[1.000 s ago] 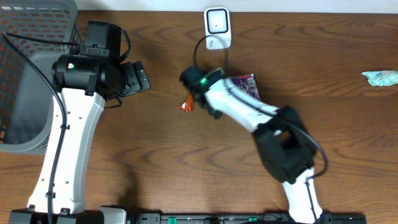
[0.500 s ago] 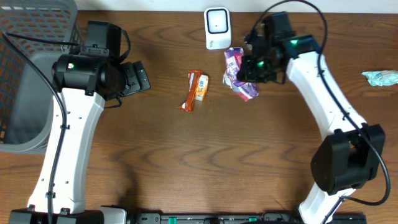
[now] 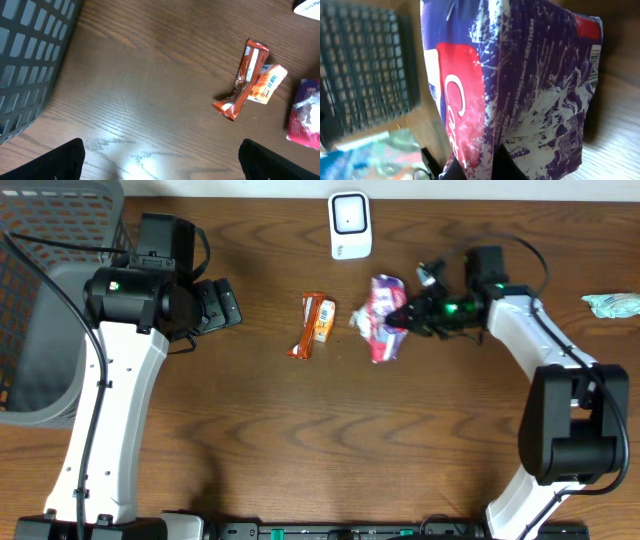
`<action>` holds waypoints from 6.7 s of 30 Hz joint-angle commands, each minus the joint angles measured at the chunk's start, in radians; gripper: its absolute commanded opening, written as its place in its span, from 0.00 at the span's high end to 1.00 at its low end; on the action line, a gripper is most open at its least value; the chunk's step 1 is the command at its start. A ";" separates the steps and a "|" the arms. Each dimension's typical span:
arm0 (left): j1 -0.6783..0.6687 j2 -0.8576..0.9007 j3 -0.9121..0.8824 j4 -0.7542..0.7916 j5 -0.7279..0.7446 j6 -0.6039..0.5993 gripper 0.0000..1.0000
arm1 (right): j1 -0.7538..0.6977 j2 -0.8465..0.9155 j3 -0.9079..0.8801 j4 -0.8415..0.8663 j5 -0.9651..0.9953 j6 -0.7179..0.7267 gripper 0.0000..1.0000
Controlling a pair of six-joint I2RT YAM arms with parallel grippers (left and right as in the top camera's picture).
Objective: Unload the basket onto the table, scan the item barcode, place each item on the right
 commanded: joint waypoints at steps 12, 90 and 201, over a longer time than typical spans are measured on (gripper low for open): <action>0.003 -0.009 0.000 -0.003 -0.009 0.005 0.02 | -0.064 -0.045 0.059 -0.214 0.411 0.017 0.38; 0.003 -0.009 0.000 -0.003 -0.009 0.005 0.02 | -0.012 -0.085 -0.146 0.135 0.396 -0.060 0.60; 0.003 -0.009 0.000 -0.003 -0.009 0.005 0.02 | -0.744 0.113 0.443 -0.245 0.560 0.515 0.99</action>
